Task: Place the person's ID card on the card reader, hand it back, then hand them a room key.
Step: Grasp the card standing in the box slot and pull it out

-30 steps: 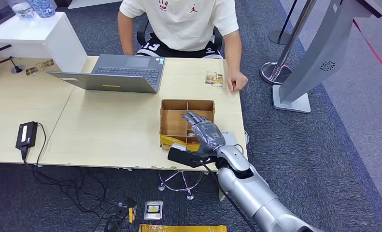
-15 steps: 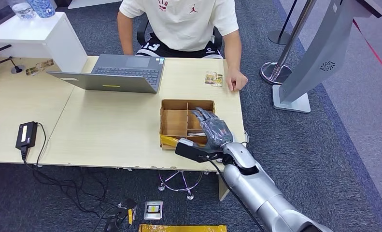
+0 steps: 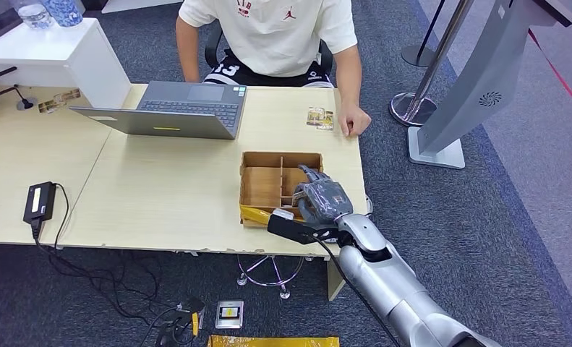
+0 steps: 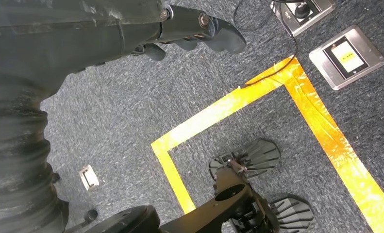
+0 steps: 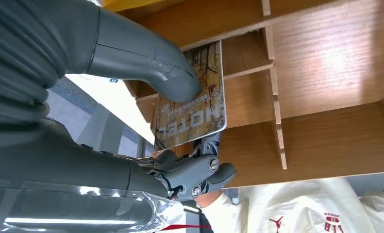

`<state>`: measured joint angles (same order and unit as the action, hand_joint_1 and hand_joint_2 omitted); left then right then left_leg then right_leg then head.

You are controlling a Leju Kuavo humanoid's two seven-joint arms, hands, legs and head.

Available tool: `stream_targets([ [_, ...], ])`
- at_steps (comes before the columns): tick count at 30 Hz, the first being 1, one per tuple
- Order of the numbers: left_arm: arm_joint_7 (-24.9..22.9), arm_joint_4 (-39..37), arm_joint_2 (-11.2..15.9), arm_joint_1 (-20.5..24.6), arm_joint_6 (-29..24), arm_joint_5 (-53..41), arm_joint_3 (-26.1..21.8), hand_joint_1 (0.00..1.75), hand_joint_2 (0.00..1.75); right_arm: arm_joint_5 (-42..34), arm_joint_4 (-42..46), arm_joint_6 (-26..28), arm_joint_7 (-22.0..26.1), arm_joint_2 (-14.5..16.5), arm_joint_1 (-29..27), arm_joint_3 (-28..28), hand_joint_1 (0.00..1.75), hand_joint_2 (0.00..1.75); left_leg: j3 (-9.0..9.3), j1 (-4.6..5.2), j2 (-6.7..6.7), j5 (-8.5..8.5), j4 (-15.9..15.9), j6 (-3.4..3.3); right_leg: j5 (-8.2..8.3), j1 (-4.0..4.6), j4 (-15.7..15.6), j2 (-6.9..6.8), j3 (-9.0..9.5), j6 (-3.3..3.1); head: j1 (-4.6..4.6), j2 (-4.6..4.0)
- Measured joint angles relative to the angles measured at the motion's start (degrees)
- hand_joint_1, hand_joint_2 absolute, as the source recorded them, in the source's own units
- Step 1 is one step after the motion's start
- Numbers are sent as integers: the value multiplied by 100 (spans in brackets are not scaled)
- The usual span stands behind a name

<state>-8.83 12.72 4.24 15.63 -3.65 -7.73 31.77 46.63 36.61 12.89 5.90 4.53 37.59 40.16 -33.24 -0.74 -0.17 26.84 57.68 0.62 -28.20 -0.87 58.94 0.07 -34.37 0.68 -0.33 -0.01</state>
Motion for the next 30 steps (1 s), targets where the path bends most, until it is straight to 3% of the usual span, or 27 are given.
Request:
stream_targets([
  [11, 1, 0, 0, 3, -13, -34, 1, 0, 175, 136, 2, -38, 2, -28, -31, -39, 160, 175, 2, 0, 0, 0, 0, 0, 0, 0, 0, -1, 2, 0, 0, -1],
  [18, 8, 0, 0, 3, -57, -65, 1, 0, 175, 156, 28, 69, -2, -35, -31, -80, 175, 175, 2, 0, 0, 0, 0, 0, 0, 0, 0, -1, 2, 0, 0, 1],
  [25, 156, 0, 3, 1, -110, -112, 1, 0, 175, 81, 339, 671, -72, -46, 56, -403, 175, 175, 2, 0, 0, -1, 1, 0, 2, 0, 1, 0, 2, 1, 0, 0],
  [30, 297, 0, 17, 3, -179, -191, 2, 0, 175, -178, 1013, 1077, 176, -85, 542, -965, 175, 175, 3, 1, 1, -3, 2, 0, 3, -1, 1, 1, 1, 1, 1, 0],
])
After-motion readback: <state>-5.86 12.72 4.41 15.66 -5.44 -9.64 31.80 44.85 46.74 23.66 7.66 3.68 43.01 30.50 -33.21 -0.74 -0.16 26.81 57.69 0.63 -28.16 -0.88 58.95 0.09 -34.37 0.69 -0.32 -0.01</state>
